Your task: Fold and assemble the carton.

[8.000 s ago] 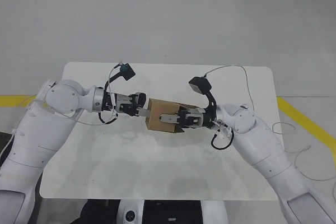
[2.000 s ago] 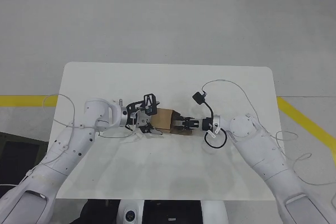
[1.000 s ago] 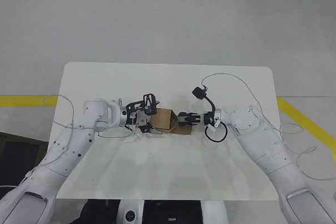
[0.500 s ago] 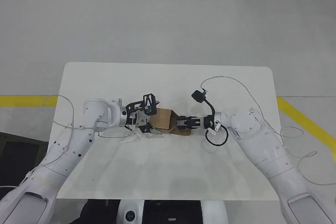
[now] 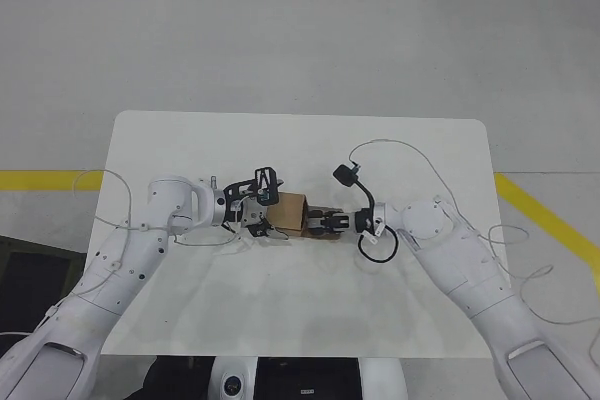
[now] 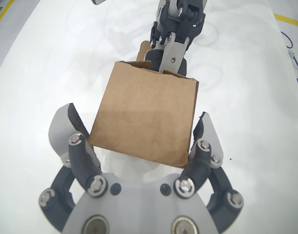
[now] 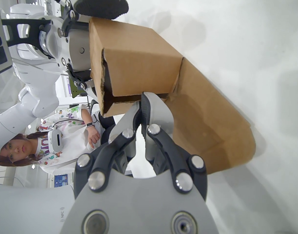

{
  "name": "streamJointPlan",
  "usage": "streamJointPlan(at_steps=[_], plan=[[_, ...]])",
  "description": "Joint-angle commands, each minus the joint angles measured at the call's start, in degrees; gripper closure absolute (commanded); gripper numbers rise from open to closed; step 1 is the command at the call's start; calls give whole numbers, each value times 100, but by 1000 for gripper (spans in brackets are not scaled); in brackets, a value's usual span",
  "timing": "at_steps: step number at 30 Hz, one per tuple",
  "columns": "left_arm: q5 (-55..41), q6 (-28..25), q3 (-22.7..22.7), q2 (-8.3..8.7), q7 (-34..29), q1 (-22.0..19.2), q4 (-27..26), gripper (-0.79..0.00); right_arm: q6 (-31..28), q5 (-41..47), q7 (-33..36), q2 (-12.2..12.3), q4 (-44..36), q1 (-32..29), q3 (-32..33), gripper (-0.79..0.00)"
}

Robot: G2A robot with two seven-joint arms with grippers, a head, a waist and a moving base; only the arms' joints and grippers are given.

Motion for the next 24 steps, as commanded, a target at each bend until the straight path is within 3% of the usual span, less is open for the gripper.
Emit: streamJointPlan(at_steps=[1,24], plan=[[4,-10,-2,1,-12,12,-12,-785,-39,20,-11,-35,70,58,-65,0],[-2,-39,-50,-2,-65,49,-46,-785,-453,253,-16,-507,924,693,-759,0]])
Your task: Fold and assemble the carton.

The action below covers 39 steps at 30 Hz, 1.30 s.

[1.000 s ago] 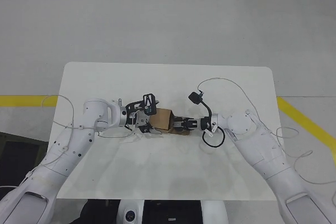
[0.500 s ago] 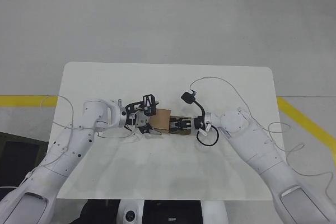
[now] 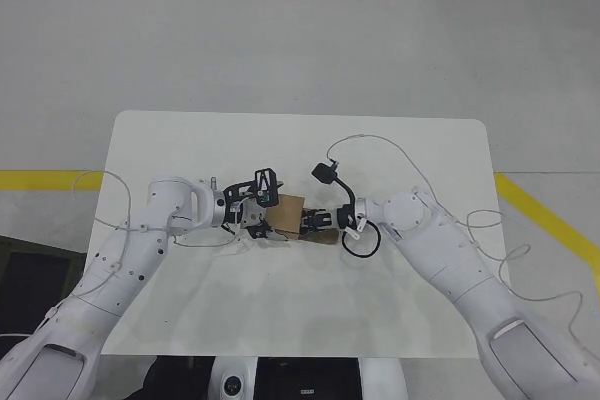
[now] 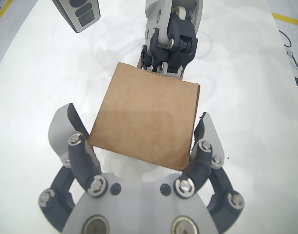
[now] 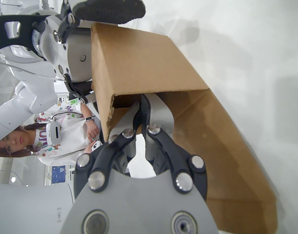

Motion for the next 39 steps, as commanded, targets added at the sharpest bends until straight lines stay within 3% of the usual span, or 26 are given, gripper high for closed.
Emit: streamJointPlan(at_steps=[1,9,16,24,32,36,39], plan=[[5,-5,-1,0,-15,1,-1,-785,-26,21,-17,-42,60,39,-47,0],[-51,-13,-17,-3,-72,0,15,-785,-185,76,-109,-166,262,121,-147,0],[-75,-10,-34,-4,-94,4,7,-785,-352,74,-118,-86,267,10,81,0],[-93,-6,-57,-3,-93,27,-12,-785,-136,-227,-60,306,-476,-483,856,0],[-114,40,-76,-4,-118,47,-56,-785,893,-988,209,825,-2310,-1495,2053,0],[-139,57,-83,-5,-139,53,-68,-785,1402,-1231,433,998,-2917,-1985,2533,-126],[-150,59,-88,-6,-156,57,-77,-785,1633,-1397,525,1071,-3106,-2205,2711,-172]])
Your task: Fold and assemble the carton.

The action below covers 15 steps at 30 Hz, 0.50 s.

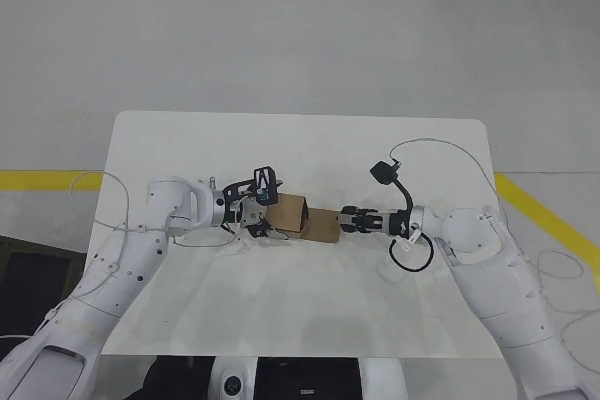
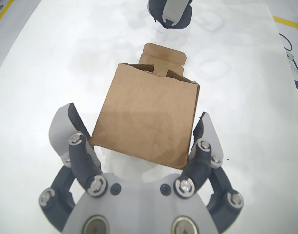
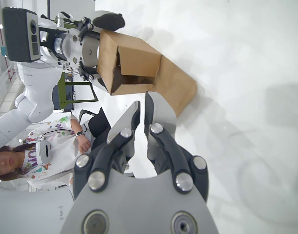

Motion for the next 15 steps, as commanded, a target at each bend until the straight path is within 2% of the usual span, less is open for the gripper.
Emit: streamJointPlan(at_steps=[1,6,15], plan=[[1,5,-4,0,-15,1,-6,-785,125,-112,46,34,-75,-102,59,-185],[11,13,-12,0,-25,2,-21,-785,83,-89,-7,18,194,-82,-112,-194],[-13,28,-40,-1,-34,-3,21,-785,-37,-67,-227,-81,856,331,-536,-222]])
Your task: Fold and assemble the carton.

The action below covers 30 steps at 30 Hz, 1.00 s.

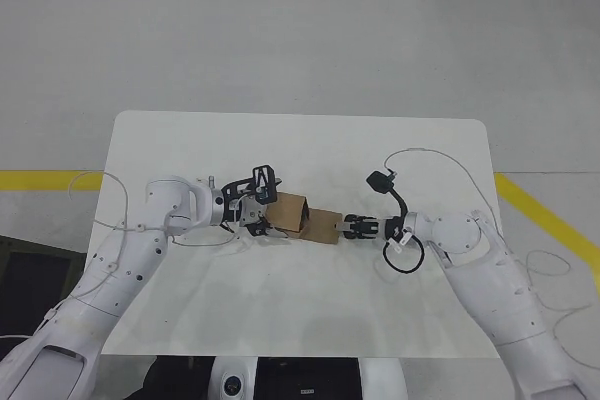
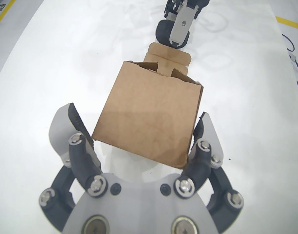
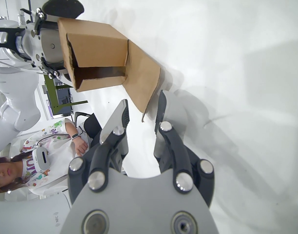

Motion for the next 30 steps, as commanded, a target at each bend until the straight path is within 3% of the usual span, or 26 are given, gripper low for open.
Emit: streamJointPlan(at_steps=[1,11,20,26,30], plan=[[-8,-1,-3,-1,-7,0,5,-785,-45,47,12,-18,136,78,-75,-222],[-10,1,-9,-5,-29,-5,1,-785,-536,712,-53,-167,491,360,-464,-243],[4,-5,-14,-6,-45,-2,-6,-785,-803,1009,-92,-183,346,406,-468,-283],[29,-11,-17,-5,-46,3,-16,-785,-766,984,-69,-166,140,435,-443,-385],[36,-19,-18,-5,-60,6,-18,-785,-629,776,-86,-147,104,488,-430,-511]])
